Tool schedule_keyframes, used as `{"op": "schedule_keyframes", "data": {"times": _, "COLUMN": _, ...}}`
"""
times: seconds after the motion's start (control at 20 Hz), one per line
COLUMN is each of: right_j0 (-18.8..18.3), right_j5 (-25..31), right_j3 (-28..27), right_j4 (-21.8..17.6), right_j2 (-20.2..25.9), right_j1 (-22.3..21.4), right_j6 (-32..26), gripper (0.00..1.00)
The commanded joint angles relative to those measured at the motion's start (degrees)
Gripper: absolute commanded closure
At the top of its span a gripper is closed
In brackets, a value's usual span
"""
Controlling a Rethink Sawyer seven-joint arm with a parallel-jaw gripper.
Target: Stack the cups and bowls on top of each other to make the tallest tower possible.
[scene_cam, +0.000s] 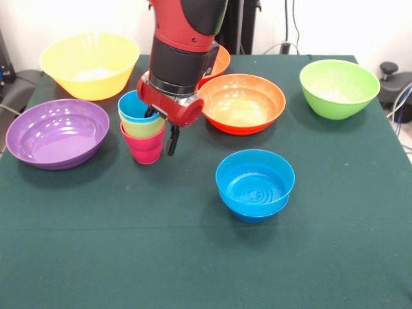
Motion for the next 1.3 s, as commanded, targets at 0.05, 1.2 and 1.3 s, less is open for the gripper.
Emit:
{"op": "schedule_keyframes", "data": {"times": 0.05, "right_j0": -1.42, "right_j5": 2.19, "right_j3": 1.16, "right_j4": 0.68, "right_j2": 8.34, "right_j1": 4.18, "right_j6": 7.07, "gripper": 0.00}}
{"op": "schedule_keyframes", "data": {"times": 1.2, "right_j0": -0.66, "right_j5": 4.10, "right_j3": 0.09, "right_j4": 1.09, "right_j2": 7.24, "right_j1": 4.56, "right_j6": 7.34, "gripper": 1.00}}
{"op": "schedule_keyframes", "data": {"times": 1.3, "right_j0": -0.65, "right_j5": 4.79, "right_j3": 0.04, "right_j4": 1.18, "right_j2": 7.15, "right_j1": 4.15, "right_j6": 7.28, "gripper": 1.00}}
